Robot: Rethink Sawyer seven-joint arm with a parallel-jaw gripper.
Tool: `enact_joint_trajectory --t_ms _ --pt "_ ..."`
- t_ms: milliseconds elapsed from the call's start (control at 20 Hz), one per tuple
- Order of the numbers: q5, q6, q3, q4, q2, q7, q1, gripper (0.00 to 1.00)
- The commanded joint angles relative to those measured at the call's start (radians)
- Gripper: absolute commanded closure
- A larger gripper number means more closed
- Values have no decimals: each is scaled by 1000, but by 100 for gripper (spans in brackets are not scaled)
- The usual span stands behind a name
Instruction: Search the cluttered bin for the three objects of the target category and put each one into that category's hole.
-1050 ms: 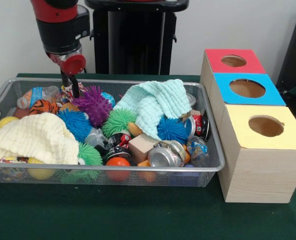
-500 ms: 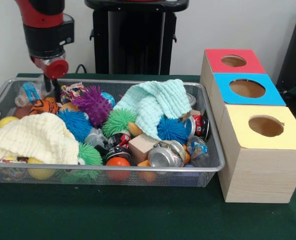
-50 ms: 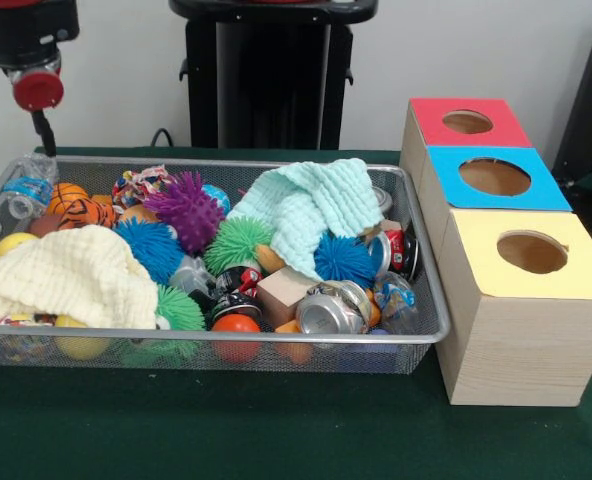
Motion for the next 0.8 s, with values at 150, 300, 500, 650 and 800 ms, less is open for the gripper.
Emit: enact_joint_trajectory --t_ms 150,300,500,650,800 --pt "6 188 137 40 -86 -162 -1 0" --pt "-2 179 144 38 -76 -159 -8 0" --pt "-12 178 151 33 -71 -164 -16 0" --pt "-91 130 127 -1 -72 -172 17 0" --pt "-199 56 150 -40 -53 -261 22 0"
